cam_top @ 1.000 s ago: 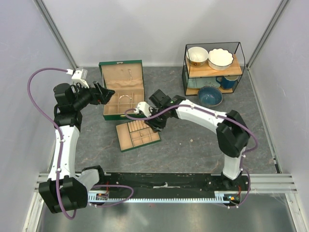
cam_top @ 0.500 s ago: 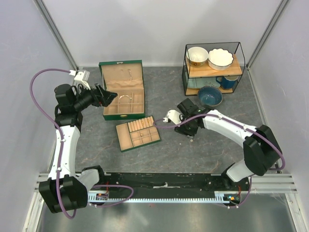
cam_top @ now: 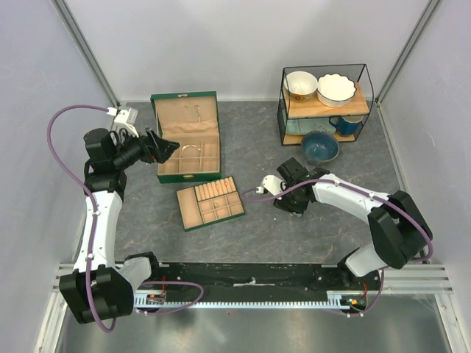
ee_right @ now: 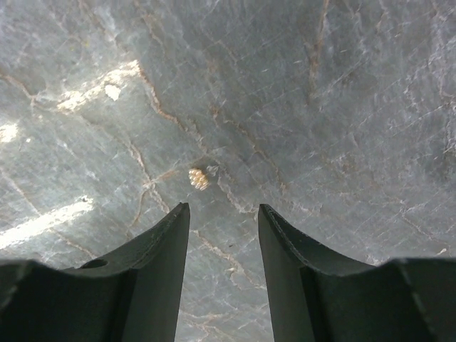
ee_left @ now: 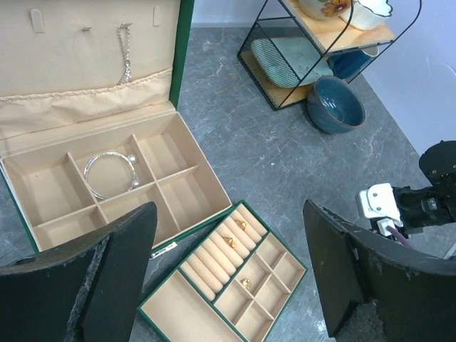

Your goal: Organize the mixed jewelry

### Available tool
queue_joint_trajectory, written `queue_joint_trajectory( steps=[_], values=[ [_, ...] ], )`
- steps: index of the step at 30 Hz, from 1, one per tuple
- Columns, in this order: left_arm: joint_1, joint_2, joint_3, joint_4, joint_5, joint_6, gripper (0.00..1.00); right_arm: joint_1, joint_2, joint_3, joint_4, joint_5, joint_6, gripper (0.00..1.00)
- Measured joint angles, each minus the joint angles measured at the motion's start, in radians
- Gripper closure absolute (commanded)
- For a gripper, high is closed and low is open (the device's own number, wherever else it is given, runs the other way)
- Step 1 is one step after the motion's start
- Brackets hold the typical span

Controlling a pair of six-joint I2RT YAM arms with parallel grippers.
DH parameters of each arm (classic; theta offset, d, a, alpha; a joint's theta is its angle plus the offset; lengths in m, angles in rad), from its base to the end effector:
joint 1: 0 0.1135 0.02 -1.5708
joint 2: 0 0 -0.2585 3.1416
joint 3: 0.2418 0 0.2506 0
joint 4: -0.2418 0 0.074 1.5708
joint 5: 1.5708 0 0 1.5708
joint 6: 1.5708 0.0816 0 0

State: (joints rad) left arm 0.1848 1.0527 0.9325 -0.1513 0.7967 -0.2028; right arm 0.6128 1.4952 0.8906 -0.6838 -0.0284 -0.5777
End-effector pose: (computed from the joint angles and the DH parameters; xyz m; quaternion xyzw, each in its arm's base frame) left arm 0.2732 -0.0083 0.3333 0.0889 0.7654 -0.3139 0.5547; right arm 0.2262 0.1619 0.1329 -0.5567 0.8186 0.0165 0.1404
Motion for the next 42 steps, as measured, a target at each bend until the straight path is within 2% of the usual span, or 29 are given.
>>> queue_joint_trajectory(
  steps=[16,20,24,35,42],
  values=[
    [0.000,0.000,-0.005,0.001,0.000,0.001,0.09,-0.009,0.077,0.000,0.058,-0.047,-0.003,0.53],
    [0.000,0.000,-0.006,0.001,0.000,0.001,0.09,-0.009,0.077,0.000,0.062,-0.054,-0.003,0.57],
    [0.000,0.000,-0.006,0.001,0.000,0.001,0.09,-0.009,0.079,0.000,0.063,-0.063,-0.003,0.65],
    [0.000,0.000,-0.006,0.001,0.000,0.002,0.09,-0.009,0.091,0.000,0.062,-0.071,-0.003,0.77],
    [0.000,0.000,-0.006,0.001,0.000,0.002,0.09,-0.009,0.090,0.001,0.054,-0.073,-0.003,0.79]
  ],
)
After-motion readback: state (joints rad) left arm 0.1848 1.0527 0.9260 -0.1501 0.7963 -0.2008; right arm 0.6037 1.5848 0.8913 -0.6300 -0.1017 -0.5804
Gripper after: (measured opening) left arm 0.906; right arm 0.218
